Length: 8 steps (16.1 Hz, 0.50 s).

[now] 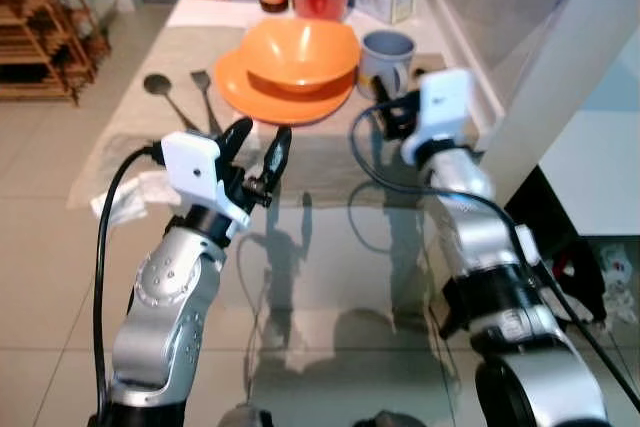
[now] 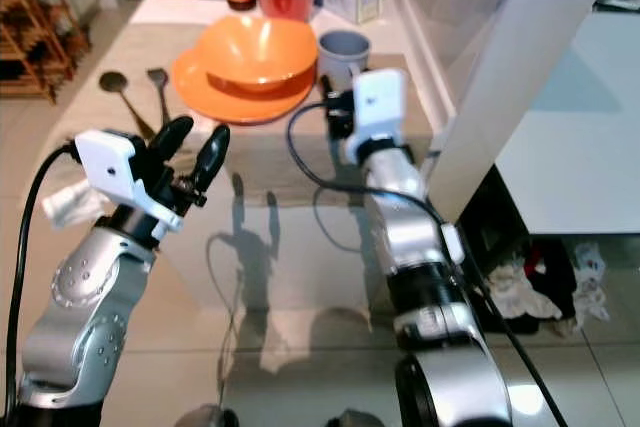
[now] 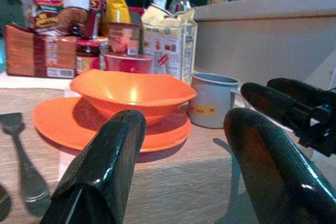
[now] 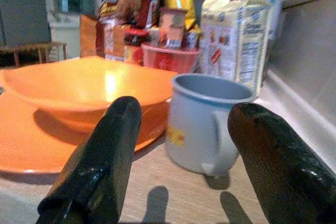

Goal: Setting the table

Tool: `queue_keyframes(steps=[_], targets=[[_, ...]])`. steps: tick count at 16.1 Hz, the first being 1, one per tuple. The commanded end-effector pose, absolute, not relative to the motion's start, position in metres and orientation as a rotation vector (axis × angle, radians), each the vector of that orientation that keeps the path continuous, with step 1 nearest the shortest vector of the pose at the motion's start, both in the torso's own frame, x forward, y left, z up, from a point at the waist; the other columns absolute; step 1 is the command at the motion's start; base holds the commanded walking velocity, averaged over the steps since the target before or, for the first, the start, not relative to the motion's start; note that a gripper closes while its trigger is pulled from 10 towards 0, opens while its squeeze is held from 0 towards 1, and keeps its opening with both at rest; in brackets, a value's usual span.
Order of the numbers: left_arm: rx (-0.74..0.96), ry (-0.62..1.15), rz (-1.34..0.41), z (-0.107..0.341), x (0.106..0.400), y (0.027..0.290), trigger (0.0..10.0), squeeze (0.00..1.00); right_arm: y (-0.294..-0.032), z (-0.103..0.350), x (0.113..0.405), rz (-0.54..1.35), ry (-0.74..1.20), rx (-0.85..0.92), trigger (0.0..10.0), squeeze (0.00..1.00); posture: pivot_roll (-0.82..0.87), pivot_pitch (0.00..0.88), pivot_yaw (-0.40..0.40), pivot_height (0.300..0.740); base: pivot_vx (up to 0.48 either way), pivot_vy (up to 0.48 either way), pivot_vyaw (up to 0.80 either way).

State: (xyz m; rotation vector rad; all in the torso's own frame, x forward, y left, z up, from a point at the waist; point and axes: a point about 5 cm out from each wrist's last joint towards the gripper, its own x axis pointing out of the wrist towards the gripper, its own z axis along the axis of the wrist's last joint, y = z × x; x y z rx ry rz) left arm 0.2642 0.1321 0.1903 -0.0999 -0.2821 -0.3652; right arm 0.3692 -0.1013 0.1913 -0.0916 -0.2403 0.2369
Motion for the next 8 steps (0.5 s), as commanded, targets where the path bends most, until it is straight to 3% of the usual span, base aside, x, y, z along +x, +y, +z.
queue_keyframes(steps=[1, 8], targets=[[-0.092, -0.277, -0.350, 0.191, 0.264, 0.133, 10.0, 0.00, -0.100, 0.196, 0.374, 0.221, -0.249, -0.115, 10.0, 0.00, -0.06, 0.082, -0.012, 0.740, 0.000, 0.000, 0.00], [-0.111, -0.241, -0.348, 0.185, 0.244, 0.131, 10.0, 0.00, -0.150, 0.183, 0.377, 0.010, -0.202, -0.147, 10.0, 0.00, -0.05, 0.162, -0.017, 0.740, 0.000, 0.000, 0.00]])
